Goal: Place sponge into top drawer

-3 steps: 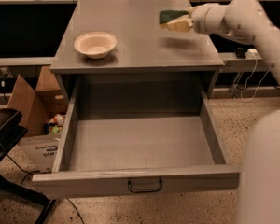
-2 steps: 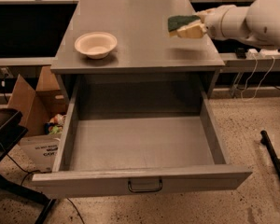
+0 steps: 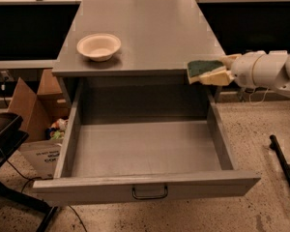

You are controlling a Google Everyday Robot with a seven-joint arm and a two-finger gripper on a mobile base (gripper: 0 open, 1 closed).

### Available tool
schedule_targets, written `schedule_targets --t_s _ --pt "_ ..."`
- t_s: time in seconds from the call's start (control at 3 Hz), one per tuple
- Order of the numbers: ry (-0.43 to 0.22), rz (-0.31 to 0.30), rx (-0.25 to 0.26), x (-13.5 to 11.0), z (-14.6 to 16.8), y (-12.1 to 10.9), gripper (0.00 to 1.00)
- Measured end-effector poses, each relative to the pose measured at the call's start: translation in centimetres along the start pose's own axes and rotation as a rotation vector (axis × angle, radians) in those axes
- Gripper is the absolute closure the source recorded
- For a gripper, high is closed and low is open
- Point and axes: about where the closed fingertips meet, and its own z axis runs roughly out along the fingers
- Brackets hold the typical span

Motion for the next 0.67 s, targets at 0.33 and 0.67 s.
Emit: schedule_targets --t_s 0.33,0.67 --pt "-0.012 0.008 -0.055 3.61 -1.67 3.59 1.0" --pt "-0.011 0.007 -0.059 3.59 -1.31 3.54 1.0"
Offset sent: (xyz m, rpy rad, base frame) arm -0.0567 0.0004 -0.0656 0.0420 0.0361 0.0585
